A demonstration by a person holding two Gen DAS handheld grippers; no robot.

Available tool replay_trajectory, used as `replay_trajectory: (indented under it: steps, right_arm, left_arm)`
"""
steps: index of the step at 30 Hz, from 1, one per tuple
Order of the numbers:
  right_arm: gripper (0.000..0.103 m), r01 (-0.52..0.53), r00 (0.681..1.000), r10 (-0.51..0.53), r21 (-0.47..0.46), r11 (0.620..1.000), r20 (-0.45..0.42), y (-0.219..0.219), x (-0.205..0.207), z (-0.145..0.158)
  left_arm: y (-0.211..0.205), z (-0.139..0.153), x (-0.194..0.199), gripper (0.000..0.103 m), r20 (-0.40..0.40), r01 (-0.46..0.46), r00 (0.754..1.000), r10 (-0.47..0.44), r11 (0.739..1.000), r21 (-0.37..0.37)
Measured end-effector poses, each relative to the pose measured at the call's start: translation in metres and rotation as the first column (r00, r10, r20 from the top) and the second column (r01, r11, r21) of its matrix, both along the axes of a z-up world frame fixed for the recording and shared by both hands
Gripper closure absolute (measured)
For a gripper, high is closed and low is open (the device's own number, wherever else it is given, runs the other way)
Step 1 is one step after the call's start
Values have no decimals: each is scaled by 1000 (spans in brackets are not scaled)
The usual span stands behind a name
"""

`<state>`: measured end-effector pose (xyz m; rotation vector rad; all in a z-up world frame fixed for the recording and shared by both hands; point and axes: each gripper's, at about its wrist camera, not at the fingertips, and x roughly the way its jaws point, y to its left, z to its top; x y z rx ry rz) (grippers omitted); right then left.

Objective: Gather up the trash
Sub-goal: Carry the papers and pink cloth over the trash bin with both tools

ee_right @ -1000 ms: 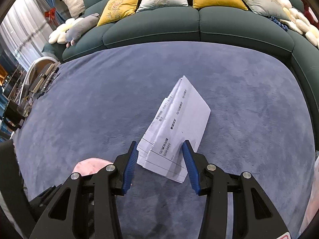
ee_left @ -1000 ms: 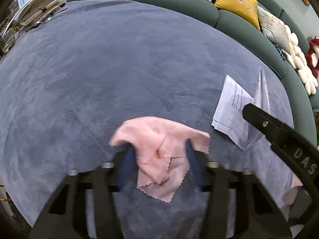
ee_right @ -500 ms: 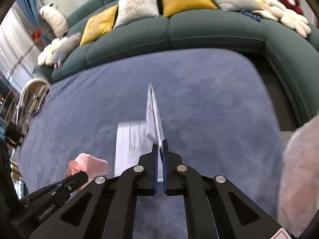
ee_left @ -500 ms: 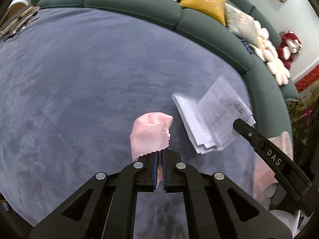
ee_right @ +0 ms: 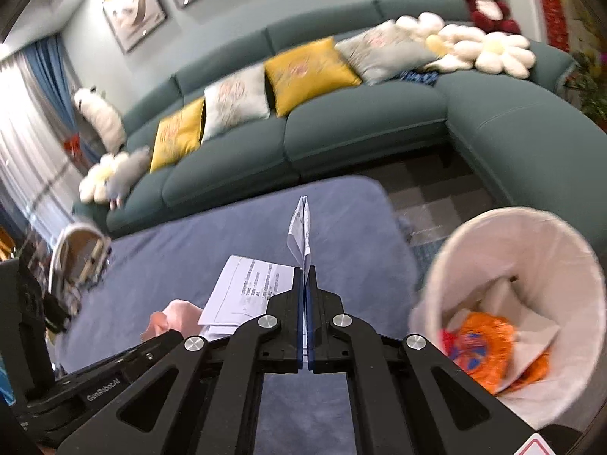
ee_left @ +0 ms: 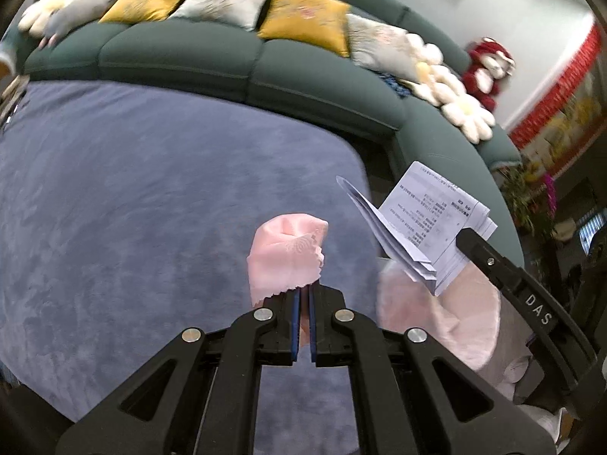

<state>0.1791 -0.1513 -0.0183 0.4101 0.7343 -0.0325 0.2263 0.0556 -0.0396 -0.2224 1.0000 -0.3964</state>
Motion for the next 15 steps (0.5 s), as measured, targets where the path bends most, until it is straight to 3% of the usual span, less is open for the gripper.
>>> replay_trajectory:
  steps: [7,15]
  right_arm:
    - [102,100,991,-101,21,995,91,-65,-55,34]
    - [102,229,962,-232,40,973,143,-139,-117,53]
  left_arm:
    - [-70,32,-33,100,72,118,990,-119,993,16]
    - [-155,46,-65,100,99,247,963,-249,968,36]
